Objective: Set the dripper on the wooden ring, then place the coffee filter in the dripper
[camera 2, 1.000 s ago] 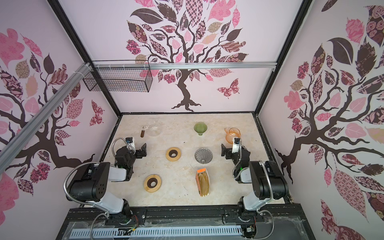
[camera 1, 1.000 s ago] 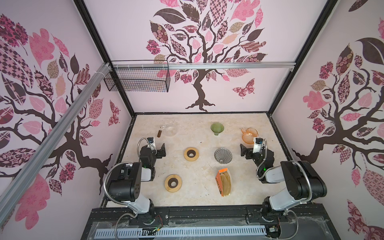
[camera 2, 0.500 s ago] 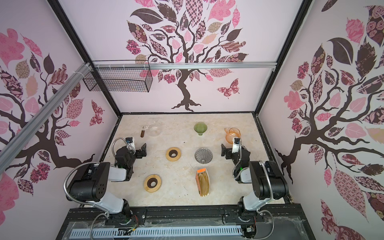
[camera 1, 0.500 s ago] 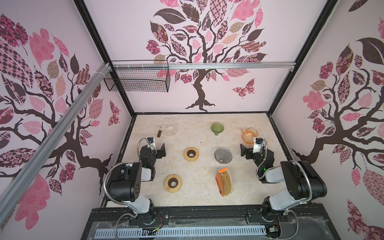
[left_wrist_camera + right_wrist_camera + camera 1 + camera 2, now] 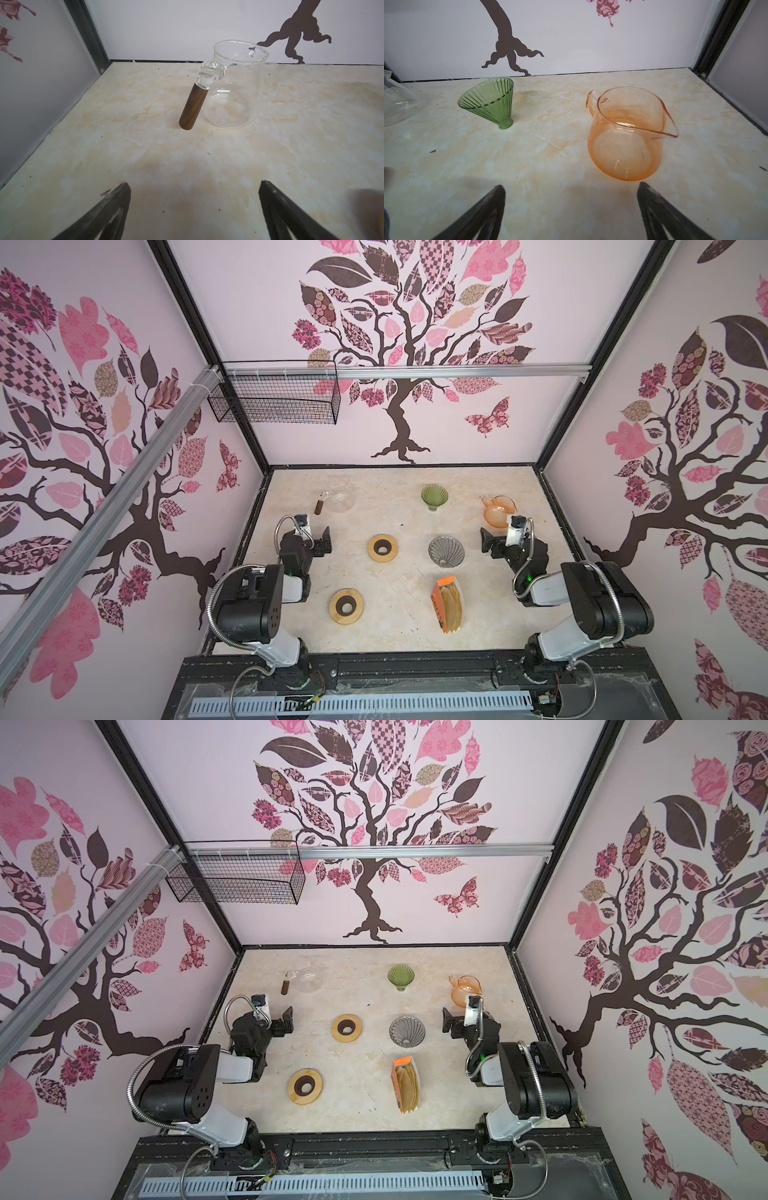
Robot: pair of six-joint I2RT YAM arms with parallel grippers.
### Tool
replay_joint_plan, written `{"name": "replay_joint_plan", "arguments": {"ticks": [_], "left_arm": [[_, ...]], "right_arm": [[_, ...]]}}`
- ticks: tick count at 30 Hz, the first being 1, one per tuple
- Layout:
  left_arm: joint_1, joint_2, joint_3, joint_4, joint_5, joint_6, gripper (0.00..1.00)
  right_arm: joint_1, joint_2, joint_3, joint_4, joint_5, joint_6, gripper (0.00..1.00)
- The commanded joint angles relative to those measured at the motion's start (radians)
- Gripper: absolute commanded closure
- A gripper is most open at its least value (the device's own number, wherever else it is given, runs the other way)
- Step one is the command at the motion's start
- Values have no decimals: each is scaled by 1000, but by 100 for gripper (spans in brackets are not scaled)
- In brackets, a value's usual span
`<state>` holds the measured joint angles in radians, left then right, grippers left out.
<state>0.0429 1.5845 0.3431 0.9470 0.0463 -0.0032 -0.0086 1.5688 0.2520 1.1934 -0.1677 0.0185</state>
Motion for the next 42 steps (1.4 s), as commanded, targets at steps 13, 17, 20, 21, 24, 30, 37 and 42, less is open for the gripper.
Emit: {"name": "replay_joint_plan", "arguments": {"ticks": [13, 17, 20, 21, 24, 30, 37, 42], "left_arm": [[-5, -2, 20, 13, -7, 1, 2], [-4, -4, 20, 12, -7, 2, 2], [-1, -3, 22, 13, -2, -1, 2], [1, -3, 22, 11, 2, -2, 2], [8, -2, 24, 8, 16, -6, 2], [11, -3, 23, 9, 19, -8, 2], [11, -2, 23, 10, 18, -10, 2], [25, -1, 27, 9, 37, -21, 2]], "right_arm": [[1, -1, 9, 22, 5, -13, 0], [-1, -1, 10, 23, 4, -14, 0], [0, -1, 10, 22, 5, -13, 0], [0, -1, 9, 22, 5, -13, 0], [0, -1, 9, 22, 5, -13, 0], [0, -1, 9, 22, 5, -13, 0], [-1, 0, 10, 22, 5, -13, 0], [0, -1, 9, 22, 4, -14, 0]]}}
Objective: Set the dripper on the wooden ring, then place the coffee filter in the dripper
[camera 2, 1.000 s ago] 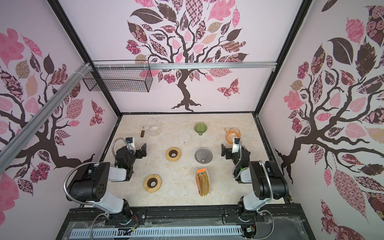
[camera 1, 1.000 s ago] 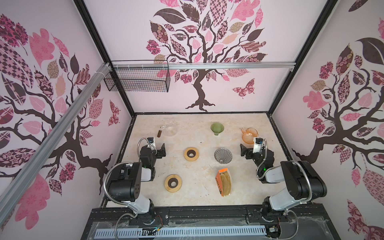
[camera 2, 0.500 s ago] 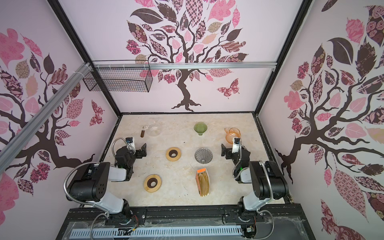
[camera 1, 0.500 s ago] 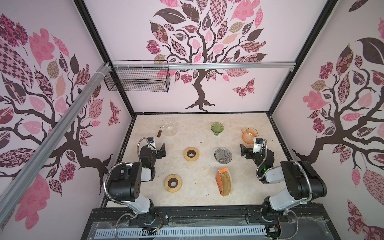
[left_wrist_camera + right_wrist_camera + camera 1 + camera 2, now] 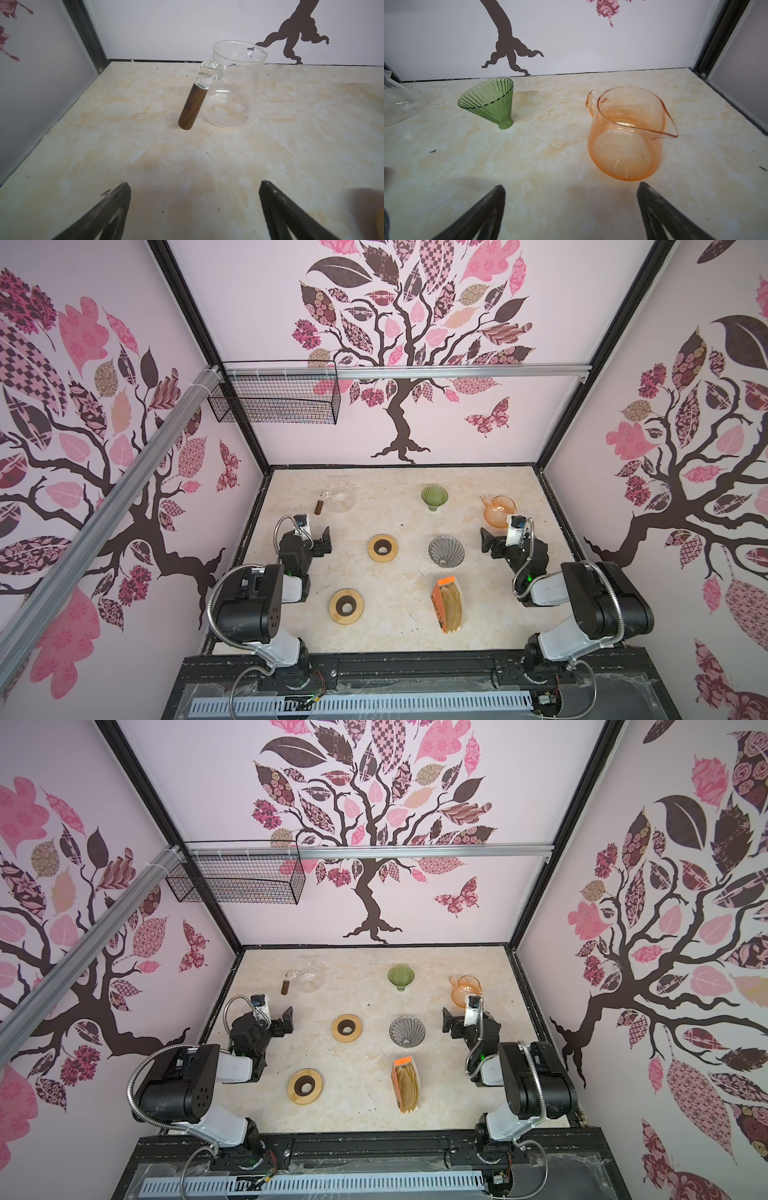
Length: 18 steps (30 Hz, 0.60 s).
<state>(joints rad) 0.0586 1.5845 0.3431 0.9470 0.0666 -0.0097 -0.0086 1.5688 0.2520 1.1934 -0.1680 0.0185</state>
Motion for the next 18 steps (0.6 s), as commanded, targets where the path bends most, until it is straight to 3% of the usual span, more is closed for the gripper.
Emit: {"name": "replay_joint_plan", "arguments": {"ticks": [1, 12, 14, 16, 18], "left_arm": [[9, -1, 26, 8, 16, -14, 2], [10, -2, 27, 7, 10, -15, 2], [-8, -37, 43, -56, -119, -37, 2], [-21, -110, 71, -174, -159, -33, 2], [-64, -184, 112, -291, -244, -3, 2]], "right_arm": [[-1, -1, 10, 22, 5, -13, 0], [0, -1, 10, 22, 5, -14, 0], [-2, 2, 15, 16, 36, -1, 0], [-1, -14, 10, 31, 123, 33, 0], [2, -134, 35, -152, 189, 51, 0]]}}
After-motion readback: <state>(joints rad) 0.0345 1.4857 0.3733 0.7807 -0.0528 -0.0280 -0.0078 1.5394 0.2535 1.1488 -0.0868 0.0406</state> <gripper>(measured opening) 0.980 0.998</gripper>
